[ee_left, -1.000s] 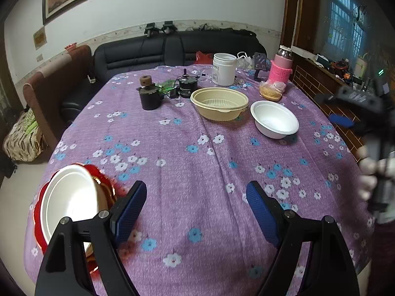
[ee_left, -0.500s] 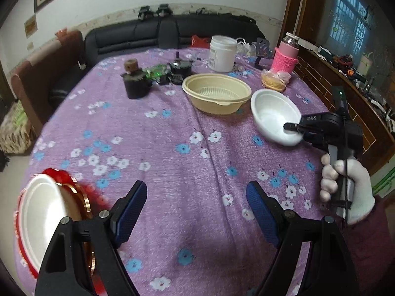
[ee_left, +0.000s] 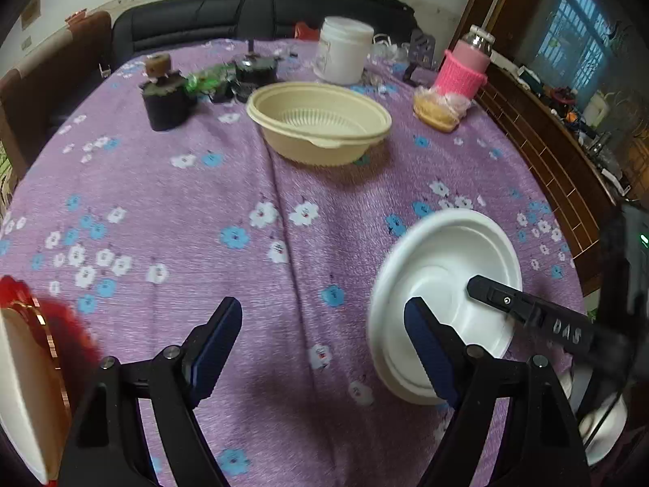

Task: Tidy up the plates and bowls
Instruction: 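Grasp the smaller white bowl rim with both grippers and lift it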

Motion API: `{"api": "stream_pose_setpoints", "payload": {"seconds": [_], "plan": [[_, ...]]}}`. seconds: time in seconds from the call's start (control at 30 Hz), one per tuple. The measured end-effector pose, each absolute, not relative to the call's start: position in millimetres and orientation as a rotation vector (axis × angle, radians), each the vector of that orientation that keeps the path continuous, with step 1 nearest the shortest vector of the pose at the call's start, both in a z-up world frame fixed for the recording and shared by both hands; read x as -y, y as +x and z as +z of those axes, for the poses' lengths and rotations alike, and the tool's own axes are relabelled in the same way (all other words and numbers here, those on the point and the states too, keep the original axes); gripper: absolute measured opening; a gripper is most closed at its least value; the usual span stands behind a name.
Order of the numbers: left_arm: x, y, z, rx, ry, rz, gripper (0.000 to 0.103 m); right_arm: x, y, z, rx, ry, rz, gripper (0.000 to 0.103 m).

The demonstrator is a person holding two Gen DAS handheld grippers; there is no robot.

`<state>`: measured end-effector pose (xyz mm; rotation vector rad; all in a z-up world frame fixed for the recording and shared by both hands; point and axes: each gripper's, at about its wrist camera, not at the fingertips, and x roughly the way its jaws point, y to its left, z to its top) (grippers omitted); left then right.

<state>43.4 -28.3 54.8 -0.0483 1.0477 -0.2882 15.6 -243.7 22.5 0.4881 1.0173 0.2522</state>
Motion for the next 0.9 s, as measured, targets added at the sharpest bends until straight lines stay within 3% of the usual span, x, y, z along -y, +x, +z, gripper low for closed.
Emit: {"api": "stream_pose_setpoints", "payload": {"seconds": [0.07, 0.17, 0.33, 0.43, 0.5, 0.53, 0.9], "plan": [[34.0, 47.1, 47.4, -1.07, -0.045, -0.288, 0.077, 241.2, 12.1, 21.1, -0.991, 0.463, 0.248, 0.021], [44.0, 52.5, 36.0, -1.109, -0.045, -0.292, 0.061, 242.2, 7.7, 19.9, -0.974, 0.459, 0.255, 0.038], [58.8, 60.7, 26.0, -1.139, -0.038, -0.299, 0.036, 244.1, -0.3, 19.6, -0.965, 0.392, 0.192, 0.038], [68.1, 61.6, 21.9, -1.144, -0.012, -0.31, 0.03, 241.1, 6.4, 14.8, -0.989, 0.396, 0.195, 0.036], [72.0, 60.9, 19.5, -1.15, -0.001, -0.322, 0.02, 237.4, 6.1, 12.5, -0.994, 0.384, 0.197, 0.02], [73.0, 60.0, 19.1, -1.15, -0.003, -0.329, 0.015, 234.5, 5.2, 12.1, -0.993, 0.376, 0.204, 0.016], [24.2, 10.8, 60.3, -1.03, -0.015, -0.292, 0.014, 199.9, -14.2, 38.1, -0.83, 0.319, 0.304, 0.015]]}}
